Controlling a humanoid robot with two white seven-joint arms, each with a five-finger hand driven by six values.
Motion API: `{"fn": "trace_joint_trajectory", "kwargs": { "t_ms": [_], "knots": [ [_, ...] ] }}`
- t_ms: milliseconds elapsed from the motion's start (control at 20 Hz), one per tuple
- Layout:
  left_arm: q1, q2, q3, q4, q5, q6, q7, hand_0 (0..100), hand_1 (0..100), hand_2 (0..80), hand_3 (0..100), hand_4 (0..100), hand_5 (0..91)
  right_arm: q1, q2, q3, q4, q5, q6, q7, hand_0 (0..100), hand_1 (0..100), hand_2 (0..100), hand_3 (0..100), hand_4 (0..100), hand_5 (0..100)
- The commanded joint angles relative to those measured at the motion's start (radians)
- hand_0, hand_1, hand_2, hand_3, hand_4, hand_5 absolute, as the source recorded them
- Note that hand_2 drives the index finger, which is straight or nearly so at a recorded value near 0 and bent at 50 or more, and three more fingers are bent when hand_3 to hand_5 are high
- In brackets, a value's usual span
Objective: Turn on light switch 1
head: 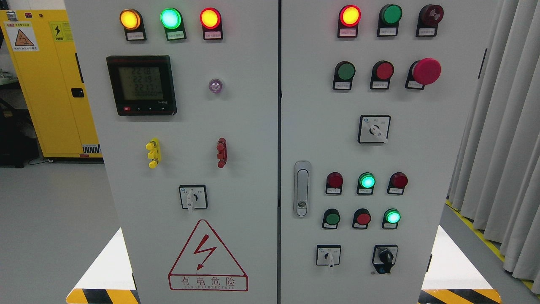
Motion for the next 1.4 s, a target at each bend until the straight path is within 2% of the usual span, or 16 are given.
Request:
{"fn": "trace_joint_trajectory", "kwargs": {
  "t_ms": [0,500,850,950,1050,1350],
  "knots": [
    [-0.009,-0.014,0.001,0.009,0.008,0.002,0.002,30,10,0.0,0,0,0.0,0.000,0.000,0.000,0.000,0.000,0.000,0.001,0,50,4,0,0,0],
    [-0.012,0.001,0.001,0.011,0.009,0.002,0.005,30,10,0.0,0,0,0.0,0.000,0.000,0.000,0.000,0.000,0.000,-0.001,0,50,4,0,0,0],
    [-0.026,-0.001,-0.001,-0.004,0.009,-0.001,0.020,30,11,0.0,0,0,0.0,0.000,0.000,0.000,0.000,0.000,0.000,0.001,0,50,4,0,0,0],
    [-0.037,0.001,-0.001,-0.009,0.008,-0.004,0.040,30,11,0.0,0,0,0.0,0.000,0.000,0.000,0.000,0.000,0.000,-0.001,0,50,4,0,0,0],
    [-0.019,0.013,-0.003,-0.116,0.006,-0.010,0.052,30,11,0.0,0,0,0.0,0.000,0.000,0.000,0.000,0.000,0.000,0.001,0,50,4,0,0,0],
    [0.152,0.101,0.004,-0.721,0.002,-0.013,0.071,29,13,0.0,0,0,0.0,0.000,0.000,0.000,0.000,0.000,0.000,-0.001,0,50,4,0,0,0]
  ]
}}
